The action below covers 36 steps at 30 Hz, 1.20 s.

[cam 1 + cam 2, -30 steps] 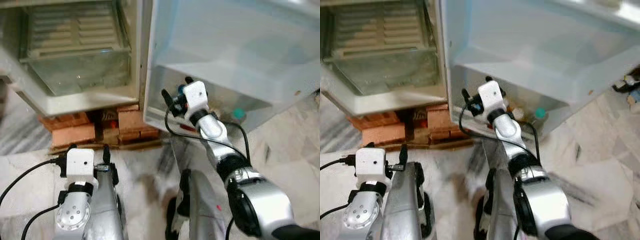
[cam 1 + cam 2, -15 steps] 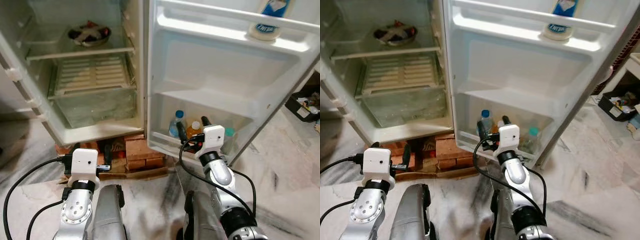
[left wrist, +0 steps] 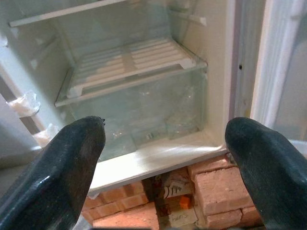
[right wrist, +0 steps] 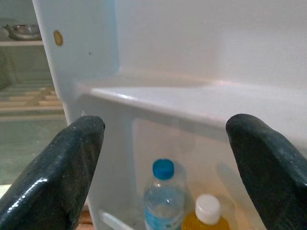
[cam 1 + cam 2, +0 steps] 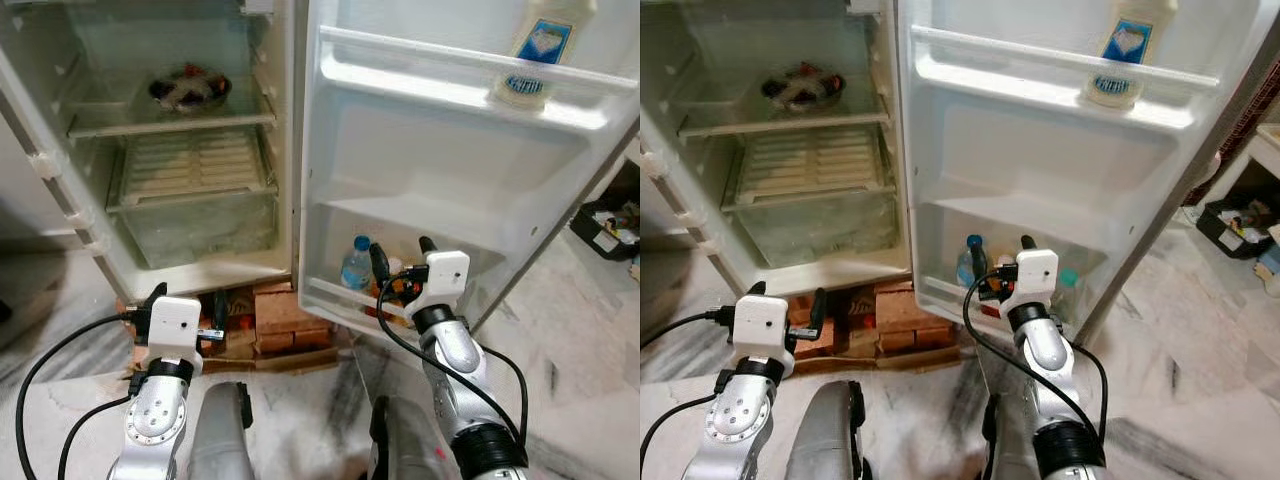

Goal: Restocking fridge

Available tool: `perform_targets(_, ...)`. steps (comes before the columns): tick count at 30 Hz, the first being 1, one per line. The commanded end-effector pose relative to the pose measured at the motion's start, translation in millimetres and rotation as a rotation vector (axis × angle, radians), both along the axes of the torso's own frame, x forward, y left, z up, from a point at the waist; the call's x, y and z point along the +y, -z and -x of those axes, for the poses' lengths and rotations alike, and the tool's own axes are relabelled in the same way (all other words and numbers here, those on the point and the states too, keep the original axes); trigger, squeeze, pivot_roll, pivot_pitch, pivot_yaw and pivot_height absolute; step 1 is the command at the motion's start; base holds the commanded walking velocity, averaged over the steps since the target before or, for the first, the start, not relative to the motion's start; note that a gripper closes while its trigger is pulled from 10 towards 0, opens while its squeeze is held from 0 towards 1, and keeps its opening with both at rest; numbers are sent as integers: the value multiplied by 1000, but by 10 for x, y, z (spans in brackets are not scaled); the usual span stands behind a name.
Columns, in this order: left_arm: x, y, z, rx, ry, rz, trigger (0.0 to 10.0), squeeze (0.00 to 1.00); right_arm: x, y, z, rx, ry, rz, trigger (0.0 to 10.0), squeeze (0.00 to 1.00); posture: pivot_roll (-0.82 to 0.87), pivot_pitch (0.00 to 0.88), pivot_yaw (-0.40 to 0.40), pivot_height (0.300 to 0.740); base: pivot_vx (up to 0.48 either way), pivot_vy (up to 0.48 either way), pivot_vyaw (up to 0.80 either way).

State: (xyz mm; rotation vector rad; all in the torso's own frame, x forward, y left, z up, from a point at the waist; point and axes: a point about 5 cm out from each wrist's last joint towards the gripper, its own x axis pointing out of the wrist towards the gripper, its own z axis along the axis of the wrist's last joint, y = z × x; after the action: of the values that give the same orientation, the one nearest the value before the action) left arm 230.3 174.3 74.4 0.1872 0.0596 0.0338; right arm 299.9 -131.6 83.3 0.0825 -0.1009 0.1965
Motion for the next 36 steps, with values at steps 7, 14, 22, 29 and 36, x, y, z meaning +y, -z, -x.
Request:
perform_targets(7,-37,-3,-34,-10,23,-8,10000,0,-78,-97,2,-10,26,2,10000,0,118,0,-42,691,0,0,0)
perform_targets(14,-91,6,-65,-5,28,-11,10000,0,-105,-86,15,3,35,2,10000,0,113,0,-42,736,0,0,0)
perform_targets(22,-107,11,-75,-5,33,-20,10000,0,-95,-68,30,28,19,3,10000,0,110,0,-46,740,0,0,0)
perform_targets(29,-114,32,-67,9,28,-26,10000,0,-64,28,64,89,-10,11,10000,0,107,0,-47,740,0,0,0)
perform_targets(36,-95,40,-60,15,19,-27,10000,0,-32,76,86,118,-24,8,10000,0,108,0,-47,740,-191,0,0)
